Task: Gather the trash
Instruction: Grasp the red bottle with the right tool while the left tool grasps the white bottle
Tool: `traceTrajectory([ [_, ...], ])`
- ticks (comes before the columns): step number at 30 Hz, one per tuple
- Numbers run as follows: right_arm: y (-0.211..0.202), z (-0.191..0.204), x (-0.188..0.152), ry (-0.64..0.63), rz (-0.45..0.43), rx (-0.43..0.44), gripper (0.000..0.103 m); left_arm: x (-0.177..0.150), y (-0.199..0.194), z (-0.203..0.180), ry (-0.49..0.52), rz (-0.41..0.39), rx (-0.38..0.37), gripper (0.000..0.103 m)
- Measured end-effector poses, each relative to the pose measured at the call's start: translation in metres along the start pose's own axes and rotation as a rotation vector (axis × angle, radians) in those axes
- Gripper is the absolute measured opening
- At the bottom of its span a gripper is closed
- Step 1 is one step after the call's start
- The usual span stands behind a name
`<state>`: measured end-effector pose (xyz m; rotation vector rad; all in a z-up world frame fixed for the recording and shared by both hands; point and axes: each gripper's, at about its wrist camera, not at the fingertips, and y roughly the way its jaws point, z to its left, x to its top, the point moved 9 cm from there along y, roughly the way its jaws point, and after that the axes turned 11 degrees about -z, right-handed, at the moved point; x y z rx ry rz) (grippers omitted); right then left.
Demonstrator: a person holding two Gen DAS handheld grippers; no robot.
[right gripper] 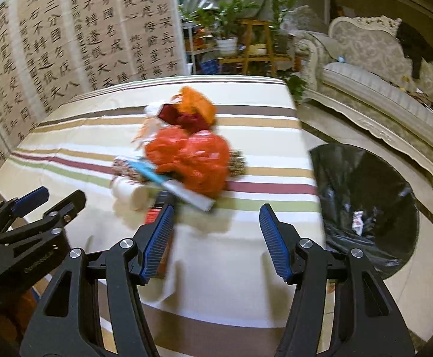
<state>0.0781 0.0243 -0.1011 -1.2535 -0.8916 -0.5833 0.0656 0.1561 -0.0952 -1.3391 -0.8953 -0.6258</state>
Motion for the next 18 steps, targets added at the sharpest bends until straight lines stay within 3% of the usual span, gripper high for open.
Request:
traceTrajectory([
  [5, 0.007, 0.027, -0.005, -0.044, 0.026, 0.032, 0.055, -0.001, 0.004, 0.012, -0.018, 0.007, 0.007, 0.068],
  [9, 0.014, 0.038, -0.013, -0.066, 0.061, 0.042, 0.042, -0.002, 0.004, 0.016, -0.024, 0.007, 0.009, 0.068],
  [12, 0.017, 0.041, -0.016, -0.072, 0.079, 0.048, 0.024, -0.003, 0.005, 0.018, -0.031, 0.009, 0.005, 0.068],
  [18, 0.011, 0.044, -0.019, -0.073, 0.070, 0.050, 0.023, -0.005, 0.003, 0.012, -0.030, 0.012, -0.008, 0.068],
])
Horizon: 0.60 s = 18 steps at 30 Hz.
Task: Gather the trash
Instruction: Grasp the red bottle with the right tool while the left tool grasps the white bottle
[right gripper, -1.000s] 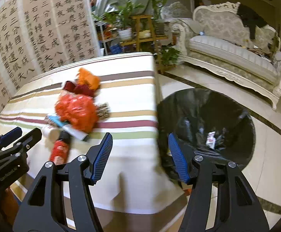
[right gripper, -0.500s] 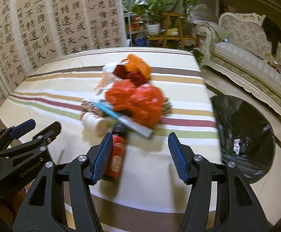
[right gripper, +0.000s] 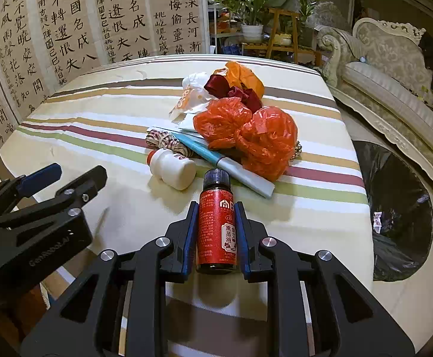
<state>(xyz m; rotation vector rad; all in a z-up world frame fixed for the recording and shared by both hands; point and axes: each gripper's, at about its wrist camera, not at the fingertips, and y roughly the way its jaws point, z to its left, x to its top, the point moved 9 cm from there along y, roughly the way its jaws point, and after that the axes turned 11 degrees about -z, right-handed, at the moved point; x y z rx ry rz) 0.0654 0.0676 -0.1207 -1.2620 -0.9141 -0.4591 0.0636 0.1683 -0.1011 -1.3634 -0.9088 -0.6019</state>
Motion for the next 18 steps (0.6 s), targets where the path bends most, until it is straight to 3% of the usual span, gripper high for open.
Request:
traceTrajectory([
  [9, -0.023, -0.021, 0.005, 0.027, -0.050, -0.022, 0.023, -0.001, -0.003, -0.027, 0.026, 0.003, -0.034, 0.068],
  [18, -0.033, -0.067, 0.006, 0.102, -0.080, -0.065, 0.023, 0.003, 0.004, -0.058, 0.052, 0.018, -0.055, 0.068],
])
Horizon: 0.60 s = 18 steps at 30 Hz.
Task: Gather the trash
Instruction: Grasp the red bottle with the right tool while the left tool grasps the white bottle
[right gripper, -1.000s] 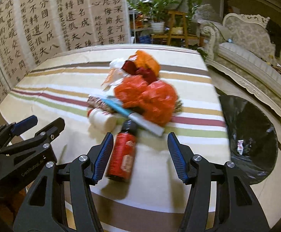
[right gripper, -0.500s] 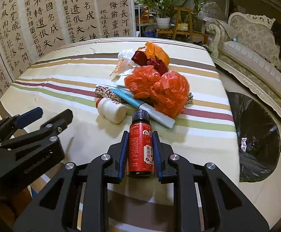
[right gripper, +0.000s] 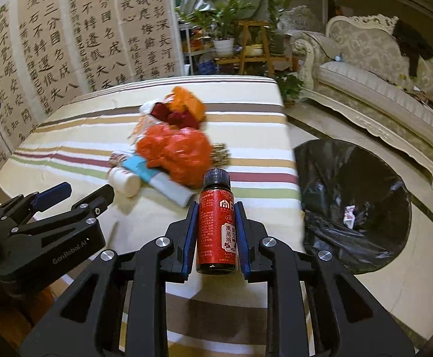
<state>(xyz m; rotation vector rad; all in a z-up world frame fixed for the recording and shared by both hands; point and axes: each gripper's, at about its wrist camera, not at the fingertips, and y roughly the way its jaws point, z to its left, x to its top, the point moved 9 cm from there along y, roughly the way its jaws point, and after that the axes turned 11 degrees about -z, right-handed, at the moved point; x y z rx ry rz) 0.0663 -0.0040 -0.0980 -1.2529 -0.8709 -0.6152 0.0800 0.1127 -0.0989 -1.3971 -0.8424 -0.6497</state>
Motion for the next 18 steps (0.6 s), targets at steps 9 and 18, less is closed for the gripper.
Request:
traceTrajectory([
  [9, 0.006, -0.034, -0.001, 0.058, -0.001, -0.020, 0.023, 0.006, 0.019, -0.016, 0.024, 0.026, 0.006, 0.070],
  [18, 0.013, -0.044, -0.003, 0.084, 0.008, -0.011, 0.023, 0.003, 0.028, -0.020, 0.046, 0.074, -0.014, 0.048],
])
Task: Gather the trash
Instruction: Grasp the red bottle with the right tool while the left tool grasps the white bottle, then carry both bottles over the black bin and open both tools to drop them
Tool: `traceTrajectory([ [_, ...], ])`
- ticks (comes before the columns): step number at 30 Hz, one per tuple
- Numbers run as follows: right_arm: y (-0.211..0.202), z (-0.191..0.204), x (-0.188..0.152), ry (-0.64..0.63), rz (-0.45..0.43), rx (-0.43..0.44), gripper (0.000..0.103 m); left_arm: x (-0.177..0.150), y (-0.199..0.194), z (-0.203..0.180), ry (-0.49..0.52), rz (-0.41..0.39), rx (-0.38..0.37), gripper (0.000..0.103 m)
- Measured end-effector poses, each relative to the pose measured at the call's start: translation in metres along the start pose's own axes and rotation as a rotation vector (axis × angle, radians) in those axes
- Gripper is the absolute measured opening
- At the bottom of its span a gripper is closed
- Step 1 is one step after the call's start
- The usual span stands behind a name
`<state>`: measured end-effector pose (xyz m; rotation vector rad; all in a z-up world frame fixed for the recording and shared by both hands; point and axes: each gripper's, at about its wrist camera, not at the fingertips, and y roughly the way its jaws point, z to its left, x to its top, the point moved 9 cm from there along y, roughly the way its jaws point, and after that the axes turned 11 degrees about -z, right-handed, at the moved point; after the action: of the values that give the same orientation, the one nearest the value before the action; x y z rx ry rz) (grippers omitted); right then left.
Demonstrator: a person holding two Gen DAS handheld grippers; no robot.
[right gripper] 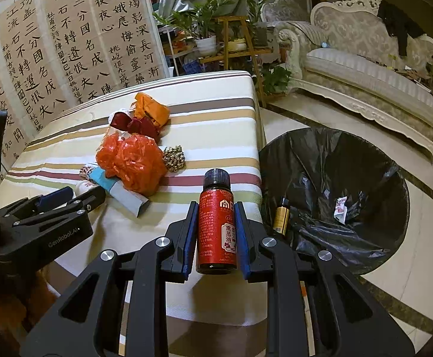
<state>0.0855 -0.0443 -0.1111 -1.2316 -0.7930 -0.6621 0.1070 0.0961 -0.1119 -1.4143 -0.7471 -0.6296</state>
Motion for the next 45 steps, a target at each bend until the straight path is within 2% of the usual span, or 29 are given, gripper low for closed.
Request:
traceTrajectory([
  [1, 0.000, -0.001, 0.000, 0.003, 0.000, 0.000, 0.023, -0.001, 0.000, -0.001, 0.003, 0.005, -0.004, 0.043],
  [12, -0.002, -0.009, 0.002, 0.010, -0.006, -0.010, 0.023, 0.000, -0.012, -0.007, 0.021, -0.036, -0.018, 0.043],
  [20, -0.008, -0.018, 0.009, 0.009, -0.029, -0.036, 0.023, 0.009, -0.028, -0.020, 0.014, -0.077, -0.063, 0.043],
  [28, -0.017, -0.046, 0.021, 0.013, -0.072, -0.104, 0.023, 0.025, -0.037, -0.059, 0.057, -0.130, -0.139, 0.043],
  [35, -0.022, -0.092, 0.035, 0.022, -0.113, -0.187, 0.023, 0.039, -0.032, -0.107, 0.092, -0.159, -0.197, 0.043],
  [45, -0.010, -0.149, 0.040, 0.040, -0.111, -0.266, 0.023, 0.045, -0.014, -0.168, 0.157, -0.152, -0.246, 0.043],
])
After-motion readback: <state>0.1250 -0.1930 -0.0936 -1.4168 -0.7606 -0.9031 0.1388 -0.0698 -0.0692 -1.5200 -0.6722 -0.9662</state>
